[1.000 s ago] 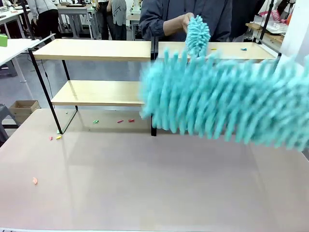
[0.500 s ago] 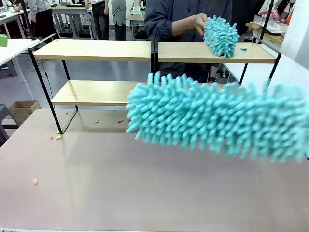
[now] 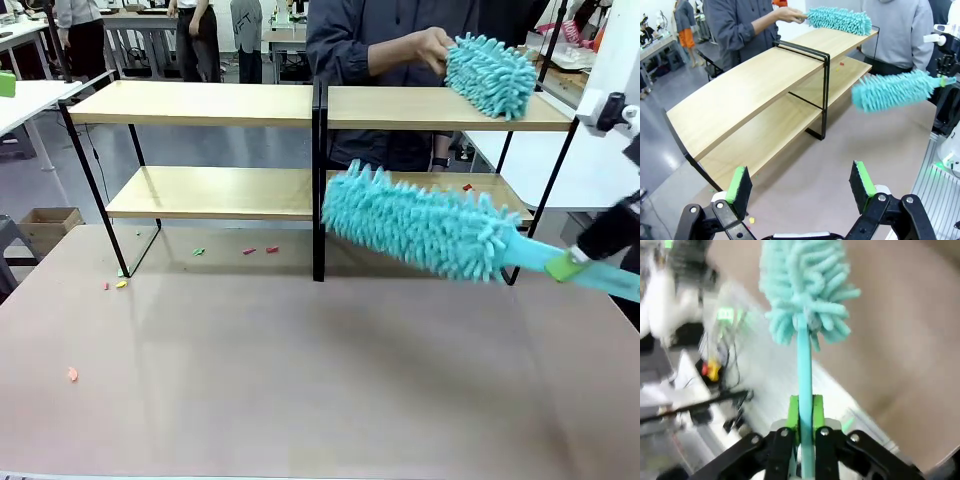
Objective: Clean the shelves.
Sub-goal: Clean another randomly selected level of the Shelf with the Duster.
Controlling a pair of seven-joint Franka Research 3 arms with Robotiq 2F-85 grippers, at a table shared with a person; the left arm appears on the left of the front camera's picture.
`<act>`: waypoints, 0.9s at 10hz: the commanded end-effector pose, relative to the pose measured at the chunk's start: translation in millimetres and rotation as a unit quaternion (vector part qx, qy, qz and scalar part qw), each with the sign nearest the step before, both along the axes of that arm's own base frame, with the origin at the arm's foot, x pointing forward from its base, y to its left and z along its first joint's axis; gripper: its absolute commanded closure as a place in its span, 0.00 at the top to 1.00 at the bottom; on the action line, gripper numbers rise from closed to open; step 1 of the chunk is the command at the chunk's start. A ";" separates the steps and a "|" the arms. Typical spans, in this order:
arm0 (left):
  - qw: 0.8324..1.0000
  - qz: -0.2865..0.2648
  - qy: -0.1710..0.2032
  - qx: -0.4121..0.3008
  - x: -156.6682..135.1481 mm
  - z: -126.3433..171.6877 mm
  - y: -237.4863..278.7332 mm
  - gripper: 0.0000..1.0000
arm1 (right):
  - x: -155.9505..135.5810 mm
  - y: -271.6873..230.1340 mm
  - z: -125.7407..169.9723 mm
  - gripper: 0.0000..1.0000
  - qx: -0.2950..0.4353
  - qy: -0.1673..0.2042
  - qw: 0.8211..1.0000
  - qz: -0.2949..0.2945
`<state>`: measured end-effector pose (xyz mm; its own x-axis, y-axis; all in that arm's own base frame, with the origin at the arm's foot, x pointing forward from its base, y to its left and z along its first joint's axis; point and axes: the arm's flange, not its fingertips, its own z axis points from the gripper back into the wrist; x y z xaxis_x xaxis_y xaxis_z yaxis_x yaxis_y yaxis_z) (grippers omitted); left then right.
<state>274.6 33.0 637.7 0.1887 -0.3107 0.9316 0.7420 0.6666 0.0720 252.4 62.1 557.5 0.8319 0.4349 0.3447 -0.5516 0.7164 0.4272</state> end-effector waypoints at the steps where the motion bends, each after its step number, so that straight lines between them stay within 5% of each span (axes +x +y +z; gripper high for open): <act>1: 1.000 -0.005 -0.002 -0.001 0.8 -1.5 0.1 1.00 | -12.1 3.0 5.2 0.12 -0.003 0.025 0.998 0.054; 3: 1.000 -0.005 -0.002 -0.001 0.8 -1.5 0.1 1.00 | 5.1 2.6 1.4 0.12 -0.019 -0.001 0.999 -0.039; 9: 1.000 -0.005 -0.002 -0.001 0.8 -1.5 0.1 1.00 | 85.3 48.1 -48.5 0.12 -0.014 -0.023 0.990 -0.137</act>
